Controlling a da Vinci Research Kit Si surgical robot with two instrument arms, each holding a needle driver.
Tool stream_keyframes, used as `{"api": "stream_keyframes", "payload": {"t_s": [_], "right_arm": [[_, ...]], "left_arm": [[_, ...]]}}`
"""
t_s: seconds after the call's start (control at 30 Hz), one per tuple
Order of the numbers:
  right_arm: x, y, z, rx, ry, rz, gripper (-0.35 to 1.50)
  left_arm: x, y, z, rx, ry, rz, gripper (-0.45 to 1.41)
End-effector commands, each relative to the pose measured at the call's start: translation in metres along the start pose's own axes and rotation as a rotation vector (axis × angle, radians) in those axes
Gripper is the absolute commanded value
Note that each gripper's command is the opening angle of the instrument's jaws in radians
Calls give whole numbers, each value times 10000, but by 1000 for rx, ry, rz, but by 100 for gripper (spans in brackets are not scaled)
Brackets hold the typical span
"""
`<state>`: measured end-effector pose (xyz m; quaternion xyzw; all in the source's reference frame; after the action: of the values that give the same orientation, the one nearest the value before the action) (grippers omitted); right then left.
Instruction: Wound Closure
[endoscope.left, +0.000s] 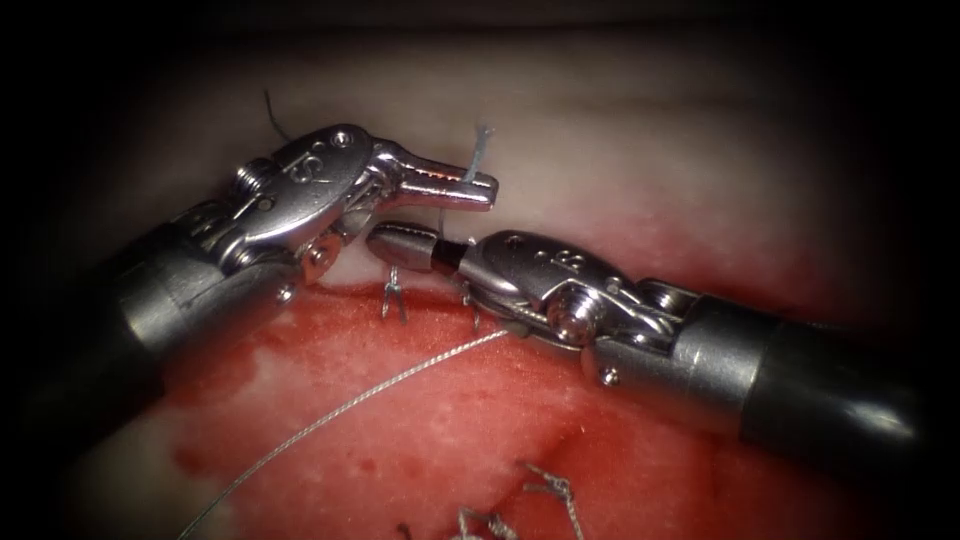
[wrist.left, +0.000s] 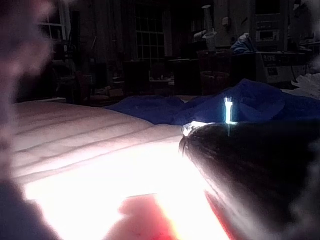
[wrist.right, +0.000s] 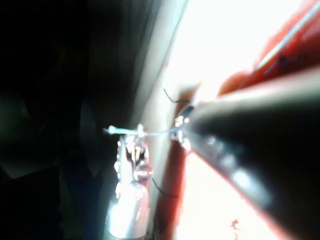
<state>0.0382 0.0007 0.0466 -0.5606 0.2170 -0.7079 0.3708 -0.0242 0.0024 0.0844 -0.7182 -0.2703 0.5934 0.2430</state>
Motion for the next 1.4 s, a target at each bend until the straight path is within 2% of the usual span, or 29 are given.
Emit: {"api": "stream_keyframes", "payload": {"t_s": [0.03, 0.2, 0.27, 0.3, 0.33, 0.37, 0.47, 0.57, 0.67, 0.73, 0.77, 0.83, 0.87, 0.97, 1.03, 1.13, 1.17, 1.2, 1.27, 1.4], "right_arm": [[-20, -1, 1, -5, -12, 0, -35], [-25, -4, -5, 16, -16, 7, -35], [-26, -6, -8, 35, -31, 10, 59], [-27, -6, -11, 34, -43, 12, 93], [-28, -7, -14, 34, -58, 8, 103], [-30, -8, -18, 48, -78, 13, 121], [-36, -9, -31, 118, -128, 29, 140], [-40, -13, -47, 148, -148, 43, 145], [-45, -20, -68, 157, -144, 53, 147], [-49, -25, -81, 164, -141, 61, 147], [-53, -28, -89, 171, -139, 68, 147], [-60, -33, -100, 180, -136, 78, 147], [-63, -36, -106, 185, -137, 84, 147], [-74, -42, -124, 201, -134, 102, 147], [-78, -44, -131, 207, -131, 108, 145], [-80, -46, -136, 213, -130, 112, 145], [-80, -46, -136, 213, -130, 112, 145], [-80, -46, -136, 213, -130, 112, 145], [-79, -45, -135, 214, -131, 111, 145], [-79, -44, -135, 213, -134, 111, 147]], "left_arm": [[19, -5, 1, -1, 16, 13, -45], [25, -6, -7, 8, 23, 22, -45], [28, -6, -10, 5, 23, 24, -45], [31, -6, -13, 7, 25, 26, -45], [33, -6, -17, 10, 26, 22, -45], [36, -6, -20, 6, 26, 18, -45], [43, -6, -37, -10, 17, -10, -45], [41, 1, -56, -73, -91, -109, -45], [42, 11, -72, -72, -240, -441, -45], [42, 24, -83, -91, -402, -690, -45], [40, 30, -87, -108, -473, -735, -45], [34, 47, -95, -128, -634, -778, -45], [30, 55, -98, -113, -692, -780, -45], [20, 73, -104, 22, -823, -767, -45], [16, 77, -105, 79, -885, -744, -45], [8, 79, -107, 87, -908, -739, -43], [4, 79, -108, 90, -916, -734, 7], [1, 78, -108, 116, -916, -721, 14], [-8, 77, -110, 124, -908, -598, 54], [-17, 69, -113, 151, -900, -580, 99]]}}
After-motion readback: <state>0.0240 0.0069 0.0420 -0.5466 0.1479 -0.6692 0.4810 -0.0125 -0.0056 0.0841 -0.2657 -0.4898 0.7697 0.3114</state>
